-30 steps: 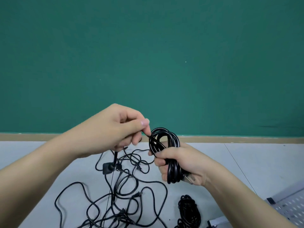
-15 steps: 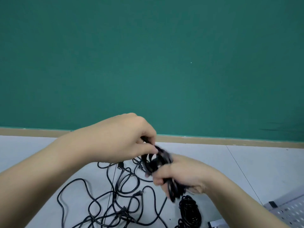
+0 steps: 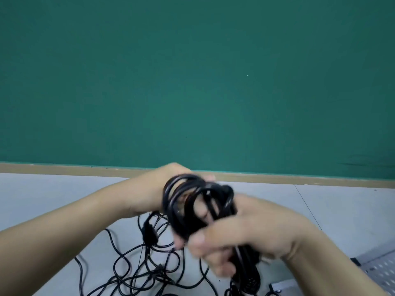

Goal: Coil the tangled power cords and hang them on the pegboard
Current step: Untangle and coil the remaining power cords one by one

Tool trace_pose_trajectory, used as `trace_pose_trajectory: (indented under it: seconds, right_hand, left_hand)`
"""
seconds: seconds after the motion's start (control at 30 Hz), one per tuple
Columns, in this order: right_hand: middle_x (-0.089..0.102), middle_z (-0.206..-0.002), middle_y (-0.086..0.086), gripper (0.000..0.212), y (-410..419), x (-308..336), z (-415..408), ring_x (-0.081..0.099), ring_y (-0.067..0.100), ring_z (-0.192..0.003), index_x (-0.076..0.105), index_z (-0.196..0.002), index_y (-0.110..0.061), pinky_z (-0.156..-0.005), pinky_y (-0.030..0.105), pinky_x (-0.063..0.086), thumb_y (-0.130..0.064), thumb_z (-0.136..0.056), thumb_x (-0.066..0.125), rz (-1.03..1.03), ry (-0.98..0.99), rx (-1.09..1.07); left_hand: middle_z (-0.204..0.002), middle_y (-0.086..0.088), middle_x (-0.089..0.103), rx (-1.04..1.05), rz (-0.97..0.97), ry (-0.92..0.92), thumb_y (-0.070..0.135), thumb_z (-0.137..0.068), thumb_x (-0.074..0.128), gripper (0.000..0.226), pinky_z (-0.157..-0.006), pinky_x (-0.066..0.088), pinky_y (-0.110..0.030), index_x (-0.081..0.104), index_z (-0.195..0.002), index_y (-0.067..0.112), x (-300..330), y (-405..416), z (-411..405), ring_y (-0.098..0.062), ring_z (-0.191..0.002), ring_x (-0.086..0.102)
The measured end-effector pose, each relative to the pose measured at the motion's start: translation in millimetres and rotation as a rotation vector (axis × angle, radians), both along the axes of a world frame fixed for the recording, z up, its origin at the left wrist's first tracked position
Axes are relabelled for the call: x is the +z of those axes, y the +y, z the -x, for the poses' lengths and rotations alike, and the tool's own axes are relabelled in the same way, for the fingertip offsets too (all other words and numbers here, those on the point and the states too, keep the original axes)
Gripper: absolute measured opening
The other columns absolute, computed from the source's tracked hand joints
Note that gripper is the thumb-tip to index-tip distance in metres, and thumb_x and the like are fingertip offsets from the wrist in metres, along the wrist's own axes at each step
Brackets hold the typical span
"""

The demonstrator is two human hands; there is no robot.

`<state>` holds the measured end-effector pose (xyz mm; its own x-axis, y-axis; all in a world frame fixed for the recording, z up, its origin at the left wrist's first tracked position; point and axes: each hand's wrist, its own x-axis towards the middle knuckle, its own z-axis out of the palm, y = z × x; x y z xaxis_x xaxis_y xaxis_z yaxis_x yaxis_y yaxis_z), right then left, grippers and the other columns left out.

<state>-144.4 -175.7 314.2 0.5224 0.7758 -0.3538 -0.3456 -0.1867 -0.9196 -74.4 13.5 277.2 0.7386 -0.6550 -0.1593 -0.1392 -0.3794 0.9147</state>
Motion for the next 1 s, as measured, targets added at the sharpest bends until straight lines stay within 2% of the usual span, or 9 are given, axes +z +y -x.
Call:
trace_pose_trajectory:
  seconds: [0.07,0.17,0.33,0.47,0.6,0.73,0.8,0.9,1.0]
  right_hand:
    - [0.045,-0.064,-0.001,0.013,-27.6,-7.9,-9.3,0.041,0.009,-0.053,0.07,-0.096,-0.01,-0.051,0.021,0.043,-0.005,-0.09,0.059,-0.125,-0.005,-0.161]
    - [0.04,-0.064,0.0,0.011,-13.4,-28.0,-30.7,0.034,0.012,-0.053,0.072,-0.091,-0.011,-0.048,0.022,0.039,-0.009,-0.087,0.062,-0.103,-0.033,-0.335]
    - [0.043,-0.066,0.003,0.008,-19.3,-38.1,-38.0,0.038,0.012,-0.05,0.069,-0.091,-0.007,-0.048,0.023,0.037,-0.005,-0.091,0.062,-0.075,-0.033,-0.425]
    - [0.049,-0.063,0.006,0.021,-23.5,-51.3,-52.1,0.04,0.017,-0.049,0.061,-0.06,-0.016,-0.055,0.032,0.029,-0.01,-0.077,0.072,0.145,-0.199,-0.599]
    - [0.051,-0.06,0.006,0.015,-16.0,-64.9,-52.7,0.043,0.02,-0.05,0.058,-0.065,-0.015,-0.051,0.029,0.038,-0.006,-0.071,0.069,0.253,-0.263,-0.702]
    - [0.045,-0.054,-0.005,0.04,-9.2,-74.0,-48.3,0.038,0.013,-0.048,0.053,-0.053,-0.022,-0.046,0.022,0.032,0.004,-0.081,0.064,0.374,-0.362,-0.64]
    - [0.038,-0.05,-0.013,0.04,-1.9,-78.0,-43.2,0.032,0.01,-0.046,0.047,-0.052,-0.022,-0.045,0.023,0.027,0.002,-0.079,0.061,0.471,-0.459,-0.557]
    - [0.04,-0.047,-0.013,0.024,8.6,-88.3,-40.4,0.032,0.012,-0.048,0.044,-0.061,-0.021,-0.046,0.025,0.028,-0.011,-0.071,0.063,0.624,-0.579,-0.504]
    - [0.05,-0.056,-0.009,0.025,18.9,-95.0,-31.2,0.041,0.009,-0.05,0.046,-0.064,-0.022,-0.044,0.018,0.032,-0.013,-0.079,0.064,0.766,-0.672,-0.347]
  left_hand:
    - [-0.062,-0.019,0.046,0.1,-0.024,-0.093,0.028,-0.104,0.059,0.042,-0.051,0.031,-0.036,0.06,-0.078,-0.005,2.1,4.3,-5.2,-0.019,-0.059,0.034]
    - [-0.055,-0.002,0.03,0.246,-0.127,-0.214,0.034,-0.103,0.052,0.048,-0.051,0.02,-0.031,0.045,-0.063,0.008,1.1,-0.2,-3.7,-0.017,-0.055,0.022]
    - [-0.058,0.005,0.037,0.244,-0.301,-0.338,0.032,-0.105,0.048,0.039,-0.059,0.032,-0.034,0.052,-0.068,0.02,-16.1,-9.3,0.9,-0.014,-0.058,0.031]
    - [-0.068,0.005,0.054,0.172,-0.478,-0.511,0.036,-0.108,0.039,0.032,-0.063,0.041,-0.023,0.052,-0.081,0.026,-13.4,-13.1,13.3,-0.012,-0.066,0.05]
    - [-0.077,0.003,0.049,0.031,-0.836,-0.636,0.032,-0.111,0.036,0.018,-0.067,0.047,-0.041,0.045,-0.098,0.022,-14.2,-22.8,29.0,-0.018,-0.067,0.049]
    - [-0.074,0.001,0.037,-0.239,-1.123,-0.781,0.001,-0.097,0.041,0.018,-0.065,0.033,-0.036,0.049,-0.104,0.015,-1.0,-29.6,40.5,-0.023,-0.066,0.039]
    - [-0.075,0.002,0.039,-0.28,-1.138,-0.851,0.014,-0.104,0.043,0.012,-0.069,0.035,-0.035,0.055,-0.101,0.017,7.7,-23.1,39.6,-0.023,-0.066,0.04]
    - [-0.073,0.006,0.038,-0.251,-1.06,-0.882,0.047,-0.109,0.038,0.031,-0.071,0.03,-0.035,0.05,-0.089,0.026,17.6,-11.5,41.0,-0.015,-0.066,0.036]
    - [-0.07,0.005,0.042,-0.27,-0.943,-0.835,0.047,-0.105,0.045,0.032,-0.07,0.039,-0.035,0.054,-0.085,0.024,12.4,-9.3,44.3,-0.02,-0.072,0.047]
